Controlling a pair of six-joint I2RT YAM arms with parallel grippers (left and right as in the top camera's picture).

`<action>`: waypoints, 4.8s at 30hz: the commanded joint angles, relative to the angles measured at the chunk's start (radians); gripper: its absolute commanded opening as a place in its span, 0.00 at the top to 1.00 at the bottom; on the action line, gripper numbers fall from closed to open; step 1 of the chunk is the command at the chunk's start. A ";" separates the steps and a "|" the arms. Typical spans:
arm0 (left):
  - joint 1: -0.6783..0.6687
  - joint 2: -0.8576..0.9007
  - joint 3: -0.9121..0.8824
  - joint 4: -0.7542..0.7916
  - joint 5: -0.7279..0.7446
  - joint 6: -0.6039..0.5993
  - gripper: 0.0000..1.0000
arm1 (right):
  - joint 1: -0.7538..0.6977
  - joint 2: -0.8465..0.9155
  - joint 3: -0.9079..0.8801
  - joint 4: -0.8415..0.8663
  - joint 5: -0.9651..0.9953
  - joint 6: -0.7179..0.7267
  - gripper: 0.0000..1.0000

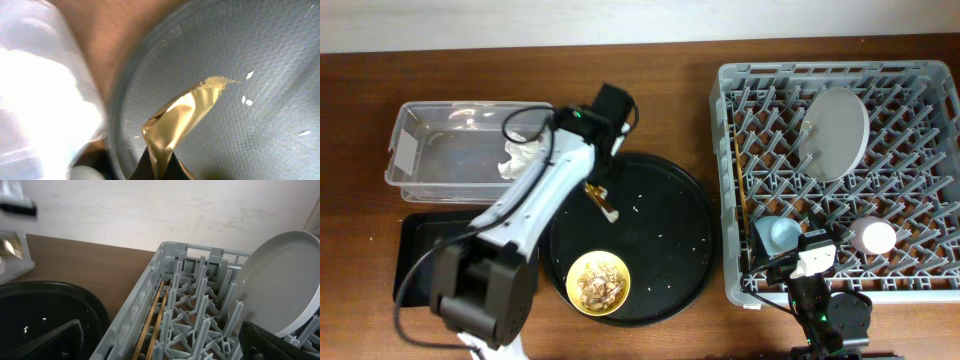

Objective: Sort waste into correct bins and load items into the dishwasher rack

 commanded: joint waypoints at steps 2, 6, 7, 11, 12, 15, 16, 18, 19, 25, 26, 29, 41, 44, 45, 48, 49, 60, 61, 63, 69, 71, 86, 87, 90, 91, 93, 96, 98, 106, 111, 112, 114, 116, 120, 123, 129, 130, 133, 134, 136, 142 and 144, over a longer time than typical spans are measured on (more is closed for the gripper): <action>0.234 -0.132 0.113 0.061 -0.192 -0.045 0.99 | -0.006 -0.007 -0.008 0.000 -0.005 0.004 0.02; 0.420 -0.091 0.144 0.084 0.073 -0.085 0.13 | -0.006 -0.007 -0.008 0.000 -0.005 0.004 0.02; 0.415 -0.129 0.182 0.048 0.075 -0.085 0.08 | -0.006 -0.007 -0.008 0.000 -0.005 0.004 0.02; 0.291 -0.291 0.209 -0.221 0.240 -0.086 0.23 | -0.006 -0.007 -0.008 0.000 -0.005 0.004 0.02; 0.219 -0.288 0.183 -0.324 0.240 -0.092 0.30 | -0.006 -0.007 -0.008 0.000 -0.005 0.004 0.02; -0.064 -0.288 -0.116 -0.301 0.240 -0.235 0.34 | -0.006 -0.007 -0.008 0.000 -0.005 0.004 0.02; -0.153 -0.288 -0.227 -0.242 0.237 -0.297 0.36 | -0.006 -0.007 -0.008 0.000 -0.005 0.004 0.02; -0.274 -0.288 -0.399 -0.140 0.213 -0.428 0.47 | -0.006 -0.007 -0.008 0.000 -0.005 0.004 0.02; -0.328 -0.288 -0.476 -0.075 0.203 -0.473 0.50 | -0.006 -0.007 -0.008 0.000 -0.005 0.004 0.02; -0.484 -0.258 -0.652 0.148 0.068 -0.476 0.73 | -0.006 -0.007 -0.008 0.000 -0.005 0.004 0.02; -0.484 -0.235 -0.652 0.180 0.070 -0.459 0.78 | -0.006 -0.007 -0.008 0.000 -0.005 0.004 0.02; -0.484 -0.197 -0.649 0.190 0.070 -0.451 1.00 | -0.006 -0.007 -0.008 0.000 -0.005 0.004 0.02; 0.247 -0.447 -0.325 -0.127 0.460 -0.141 1.00 | -0.006 -0.007 -0.008 0.000 -0.005 0.004 0.02; 0.681 -0.446 -0.463 -0.103 0.830 0.129 1.00 | -0.006 -0.007 -0.008 0.000 -0.005 0.004 0.02; 0.746 -0.446 -0.498 -0.082 0.912 0.193 1.00 | -0.006 -0.007 -0.008 0.000 -0.005 0.004 0.02; 1.012 -0.446 -0.676 0.030 1.175 0.406 1.00 | -0.006 -0.007 -0.008 0.000 -0.005 0.004 0.02; 1.058 -0.446 -0.718 0.039 1.273 0.478 1.00 | -0.006 -0.007 -0.008 0.000 -0.005 0.004 0.02; 1.219 -0.446 -0.875 -0.011 1.742 0.700 1.00 | -0.006 -0.007 -0.008 0.000 -0.005 0.004 0.01; 1.219 -0.446 -0.875 -0.011 1.742 0.700 1.00 | -0.006 -0.007 -0.008 0.000 -0.005 0.004 0.02; 1.219 -0.446 -0.875 -0.014 1.688 0.700 1.00 | -0.006 -0.007 -0.008 0.000 -0.005 0.004 0.02; 1.213 -0.446 -0.875 -0.099 1.713 0.781 1.00 | -0.006 -0.007 -0.008 0.000 -0.005 0.004 0.02; 1.204 -0.446 -0.874 -0.102 1.717 0.772 1.00 | -0.006 -0.007 -0.008 0.000 -0.005 0.004 0.02; 0.498 -0.506 -0.664 0.303 1.690 0.529 1.00 | -0.006 -0.007 -0.008 0.000 -0.005 0.004 0.02; 0.414 -0.503 -0.664 0.566 1.641 0.296 1.00 | -0.006 -0.007 -0.008 0.000 -0.005 0.004 0.02; 0.132 -0.460 -0.664 1.406 1.213 -0.492 1.00 | -0.006 -0.007 -0.008 0.000 -0.005 0.004 0.02; 0.058 -0.420 -0.664 1.599 1.108 -0.647 1.00 | -0.006 -0.007 -0.008 0.000 -0.005 0.004 0.02; -0.045 -0.319 -0.658 1.851 0.986 -0.829 1.00 | -0.006 -0.007 -0.008 0.000 -0.005 0.004 0.02; -0.180 -0.040 -0.521 2.063 0.945 -1.019 1.00 | -0.006 -0.007 -0.008 0.000 -0.005 0.004 0.02; -0.220 0.116 -0.355 2.065 0.949 -1.043 1.00 | -0.006 -0.007 -0.008 0.000 -0.005 0.004 0.02; -0.229 0.373 -0.172 2.032 0.887 -1.133 1.00 | -0.006 -0.007 -0.008 0.000 -0.005 0.004 0.02; -0.246 0.406 -0.171 2.043 0.946 -1.106 1.00 | -0.006 -0.007 -0.008 0.000 -0.005 0.004 0.02; -0.253 0.406 -0.170 2.043 0.959 -1.089 1.00 | -0.006 -0.007 -0.008 0.000 -0.005 0.004 0.02; -0.264 0.406 -0.169 2.043 0.965 -1.087 1.00 | -0.006 -0.007 -0.008 0.000 -0.005 0.004 0.02; -0.267 0.406 -0.169 2.030 0.980 -1.048 1.00 | -0.006 -0.007 -0.008 0.000 -0.005 0.004 0.02; -0.232 0.406 -0.169 1.952 0.985 -1.017 0.91 | -0.006 -0.007 -0.008 0.000 -0.005 0.004 0.02; -0.135 0.406 -0.169 1.971 1.019 -1.113 0.01 | -0.006 -0.007 -0.008 0.000 -0.005 0.004 0.02; 0.041 0.350 -0.169 2.073 1.333 -1.246 0.01 | -0.006 -0.007 -0.008 0.000 -0.005 0.004 0.02; 0.063 0.310 -0.169 2.040 1.361 -1.239 0.01 | -0.006 -0.007 -0.008 0.000 -0.005 0.004 0.02; 0.114 0.088 -0.169 1.593 1.307 -0.971 0.01 | -0.006 -0.007 -0.008 0.000 -0.005 0.004 0.02; 0.128 -0.071 -0.169 1.083 1.060 -0.646 0.01 | -0.006 -0.007 -0.008 0.000 -0.005 0.004 0.02; 0.124 -0.380 -0.169 0.458 0.407 -0.334 0.01 | -0.006 -0.007 -0.008 0.000 -0.005 0.004 0.02; 0.123 -0.962 -0.169 -0.041 0.070 -0.272 0.01 | -0.006 -0.007 -0.008 0.000 -0.005 0.004 0.02; 0.123 -1.093 -0.169 -0.106 0.069 -0.271 0.01 | -0.006 -0.007 -0.008 0.000 -0.005 0.004 0.02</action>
